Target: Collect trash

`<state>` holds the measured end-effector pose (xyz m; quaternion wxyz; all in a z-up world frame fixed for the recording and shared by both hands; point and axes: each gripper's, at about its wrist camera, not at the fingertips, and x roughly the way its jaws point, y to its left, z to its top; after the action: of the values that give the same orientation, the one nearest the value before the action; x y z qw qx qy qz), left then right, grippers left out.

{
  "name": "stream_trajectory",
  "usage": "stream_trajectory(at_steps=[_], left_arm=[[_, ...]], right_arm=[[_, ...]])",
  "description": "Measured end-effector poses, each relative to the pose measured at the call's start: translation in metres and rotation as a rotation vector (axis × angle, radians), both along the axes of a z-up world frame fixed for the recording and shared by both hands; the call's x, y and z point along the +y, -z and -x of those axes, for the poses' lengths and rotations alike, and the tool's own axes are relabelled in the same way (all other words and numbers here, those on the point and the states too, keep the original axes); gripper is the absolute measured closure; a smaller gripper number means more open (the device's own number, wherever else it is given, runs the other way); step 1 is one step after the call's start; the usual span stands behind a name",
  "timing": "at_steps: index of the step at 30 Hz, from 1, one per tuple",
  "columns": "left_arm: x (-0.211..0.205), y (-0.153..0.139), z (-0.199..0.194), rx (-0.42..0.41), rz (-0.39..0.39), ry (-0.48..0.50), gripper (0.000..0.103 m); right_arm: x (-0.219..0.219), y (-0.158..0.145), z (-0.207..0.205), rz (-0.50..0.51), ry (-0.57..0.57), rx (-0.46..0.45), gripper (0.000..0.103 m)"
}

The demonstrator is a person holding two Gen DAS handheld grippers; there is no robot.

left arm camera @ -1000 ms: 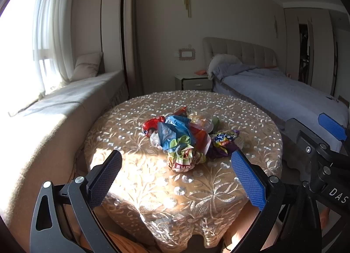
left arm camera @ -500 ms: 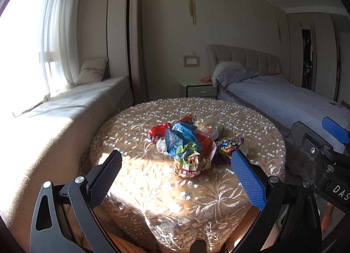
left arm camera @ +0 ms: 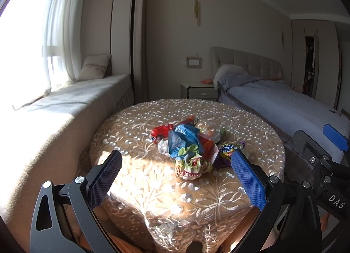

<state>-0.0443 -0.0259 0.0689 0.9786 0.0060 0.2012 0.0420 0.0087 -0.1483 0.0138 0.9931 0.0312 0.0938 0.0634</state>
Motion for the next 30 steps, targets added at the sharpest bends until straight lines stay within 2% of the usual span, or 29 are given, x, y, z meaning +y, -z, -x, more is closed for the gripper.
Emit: stream_trajectory(at_steps=[9, 30], left_arm=[[0.025, 0.021, -0.015, -0.004, -0.013, 0.02, 0.005], [0.037, 0.036, -0.027, 0.004, -0.01, 0.029, 0.005]], right_arm=[[0.0, -0.001, 0.0, -0.005, -0.006, 0.0, 0.004], [0.001, 0.002, 0.0, -0.008, -0.015, 0.012, 0.004]])
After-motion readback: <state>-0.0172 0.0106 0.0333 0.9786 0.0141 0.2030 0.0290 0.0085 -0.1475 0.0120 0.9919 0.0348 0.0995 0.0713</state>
